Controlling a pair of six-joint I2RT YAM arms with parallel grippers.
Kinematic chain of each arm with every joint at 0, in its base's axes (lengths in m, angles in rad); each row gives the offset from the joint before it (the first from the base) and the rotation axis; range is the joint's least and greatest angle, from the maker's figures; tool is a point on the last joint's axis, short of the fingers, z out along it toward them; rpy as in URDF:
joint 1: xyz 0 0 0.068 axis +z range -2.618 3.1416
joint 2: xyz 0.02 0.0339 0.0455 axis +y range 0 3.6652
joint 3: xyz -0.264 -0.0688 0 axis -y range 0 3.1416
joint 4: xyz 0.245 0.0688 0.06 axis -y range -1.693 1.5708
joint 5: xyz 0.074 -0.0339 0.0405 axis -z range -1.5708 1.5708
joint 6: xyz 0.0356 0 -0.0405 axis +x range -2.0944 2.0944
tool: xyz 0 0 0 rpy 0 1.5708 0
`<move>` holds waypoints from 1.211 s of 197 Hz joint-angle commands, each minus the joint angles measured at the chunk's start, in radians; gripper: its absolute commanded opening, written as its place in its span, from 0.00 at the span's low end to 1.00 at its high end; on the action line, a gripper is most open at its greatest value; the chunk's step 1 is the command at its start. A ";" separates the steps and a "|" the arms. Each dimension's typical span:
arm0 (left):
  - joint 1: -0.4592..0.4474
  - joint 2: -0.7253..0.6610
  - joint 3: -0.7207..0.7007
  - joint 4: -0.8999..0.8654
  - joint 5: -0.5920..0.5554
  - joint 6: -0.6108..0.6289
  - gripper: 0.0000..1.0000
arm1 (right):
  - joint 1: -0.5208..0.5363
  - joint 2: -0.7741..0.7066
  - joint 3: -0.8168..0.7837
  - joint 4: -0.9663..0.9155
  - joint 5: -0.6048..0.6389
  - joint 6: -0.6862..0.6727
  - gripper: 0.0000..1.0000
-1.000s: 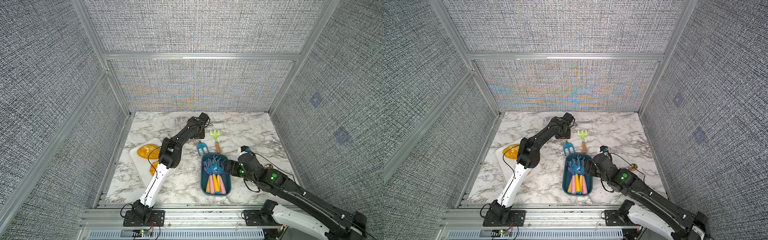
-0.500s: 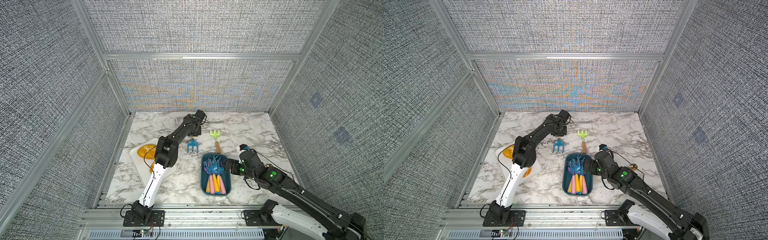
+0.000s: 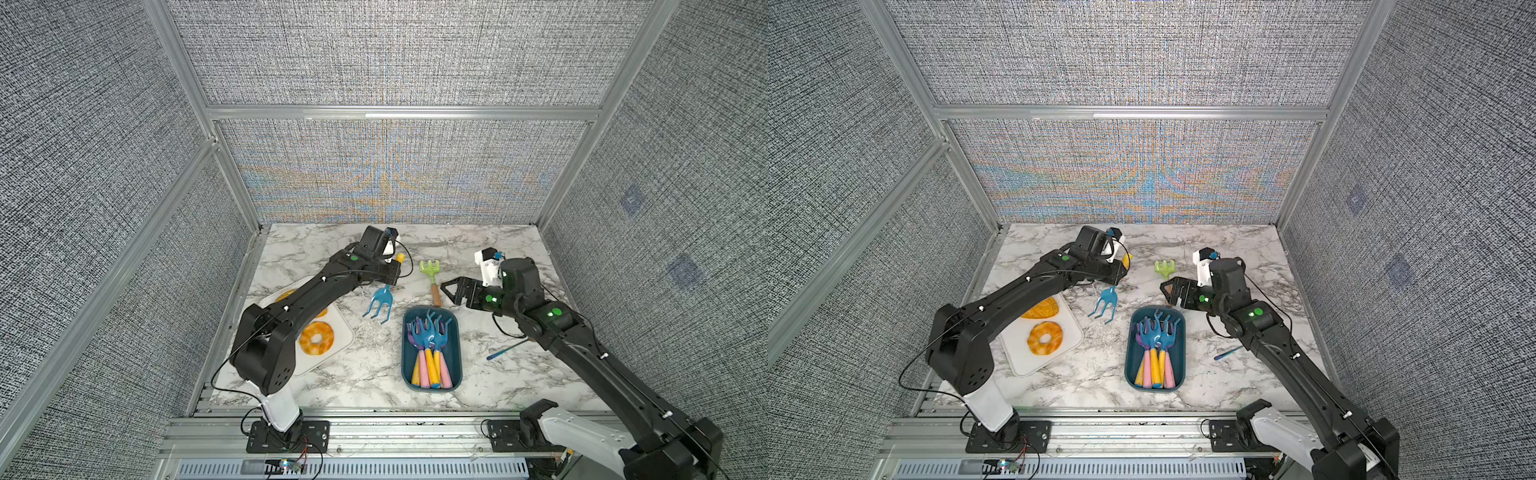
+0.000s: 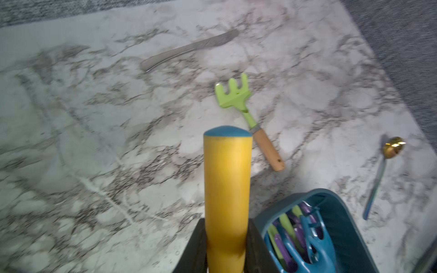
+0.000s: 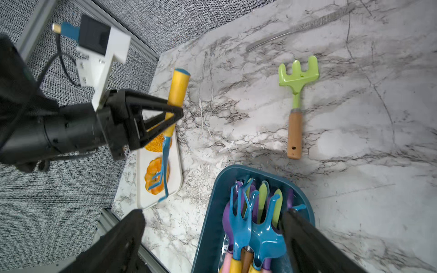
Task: Put the rake into the storage box
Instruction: Place the rake in the storage box.
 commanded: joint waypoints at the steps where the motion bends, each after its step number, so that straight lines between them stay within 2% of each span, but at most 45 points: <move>1: -0.035 -0.065 -0.070 0.196 0.148 0.063 0.00 | -0.008 0.026 0.015 0.091 -0.169 -0.041 0.95; 26: -0.107 -0.126 -0.115 0.225 0.126 0.095 0.00 | -0.011 0.087 0.071 0.056 -0.171 -0.053 0.91; 45: -0.156 -0.159 -0.156 0.271 0.091 0.096 0.00 | -0.016 0.140 0.097 0.078 -0.292 -0.036 0.84; 58: -0.184 -0.168 -0.172 0.287 0.070 0.094 0.00 | -0.014 0.157 0.084 0.135 -0.329 0.003 0.79; 79: -0.222 -0.173 -0.185 0.298 0.028 0.093 0.00 | -0.013 0.167 0.064 0.196 -0.328 0.046 0.67; 91: -0.235 -0.175 -0.195 0.307 0.015 0.091 0.00 | -0.014 0.171 0.058 0.209 -0.313 0.057 0.65; 118: -0.252 -0.174 -0.202 0.317 0.012 0.085 0.00 | -0.014 0.179 0.046 0.223 -0.293 0.070 0.55; 156: -0.260 -0.175 -0.205 0.326 -0.009 0.081 0.00 | -0.011 0.163 0.014 0.223 -0.265 0.073 0.29; 181: -0.260 -0.173 -0.186 0.306 -0.008 0.063 0.00 | -0.005 0.140 0.020 0.186 -0.218 0.032 0.00; 189: -0.261 -0.173 -0.168 0.276 -0.007 0.057 0.10 | -0.002 0.130 0.027 0.165 -0.193 0.009 0.00; 201: -0.260 -0.188 -0.161 0.252 -0.020 0.030 0.51 | 0.001 0.108 0.037 0.139 -0.152 -0.026 0.00; 212: -0.257 -0.222 -0.175 0.240 -0.053 -0.010 0.76 | 0.007 0.084 0.044 0.117 -0.113 -0.066 0.00; 231: -0.239 -0.287 -0.186 0.158 -0.116 -0.094 0.98 | 0.029 0.047 0.059 0.077 -0.031 -0.151 0.00; 239: -0.223 -0.311 -0.188 0.113 -0.097 -0.129 0.99 | 0.047 0.031 0.064 0.069 0.016 -0.189 0.00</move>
